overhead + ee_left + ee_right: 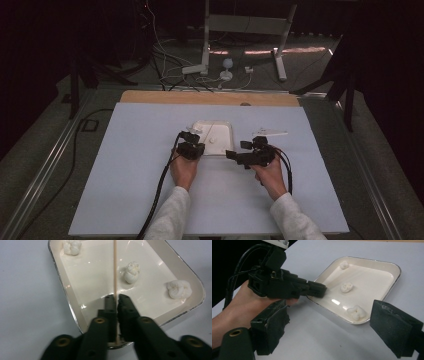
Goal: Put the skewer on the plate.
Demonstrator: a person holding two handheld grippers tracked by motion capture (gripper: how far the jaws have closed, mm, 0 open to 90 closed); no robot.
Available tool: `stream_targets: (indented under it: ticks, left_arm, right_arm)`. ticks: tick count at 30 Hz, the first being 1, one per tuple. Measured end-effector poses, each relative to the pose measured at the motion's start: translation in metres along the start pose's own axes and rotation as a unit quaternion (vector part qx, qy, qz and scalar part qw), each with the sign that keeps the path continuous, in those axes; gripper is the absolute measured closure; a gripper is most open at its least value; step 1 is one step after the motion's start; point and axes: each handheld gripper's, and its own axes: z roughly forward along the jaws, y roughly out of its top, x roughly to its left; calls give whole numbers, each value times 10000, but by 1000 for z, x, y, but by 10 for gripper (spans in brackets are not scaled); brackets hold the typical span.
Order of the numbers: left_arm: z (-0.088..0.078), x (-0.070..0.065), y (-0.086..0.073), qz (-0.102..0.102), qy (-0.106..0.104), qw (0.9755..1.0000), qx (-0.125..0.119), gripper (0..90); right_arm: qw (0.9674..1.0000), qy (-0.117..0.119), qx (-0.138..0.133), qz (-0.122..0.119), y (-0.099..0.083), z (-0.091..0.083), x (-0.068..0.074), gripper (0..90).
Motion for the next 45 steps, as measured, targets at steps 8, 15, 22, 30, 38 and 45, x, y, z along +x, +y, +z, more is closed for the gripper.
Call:
stream_targets:
  ticks: [8, 15, 22, 30, 38, 45]
  left_arm:
    - [-17, 3, 2, 4, -319, 9992, -247, 422]
    - [-59, 14, 0, 50, -670, 9942, -842, 191]
    - [-102, 33, -14, 99, -915, 9874, -1285, 80]
    - [-143, 58, -46, 225, -712, 9823, -1717, 5]
    - [-168, 78, -78, 378, -503, 9776, -2009, 4]
    - [-183, 81, -99, 505, -39, 9737, -2220, 4]
  right_arm:
    - [9998, -62, -89, -136, -4, -7, 1, 124]
    - [9990, -239, -175, -336, -11, -21, 2, 94]
    - [9966, -469, -309, -599, -20, -38, 6, 33]
    - [9929, -718, -506, -801, -37, -60, 7, 19]
    - [9892, -920, -847, -769, -61, -77, 1, 18]
    - [9883, -1041, -886, -673, -76, -87, -7, 13]
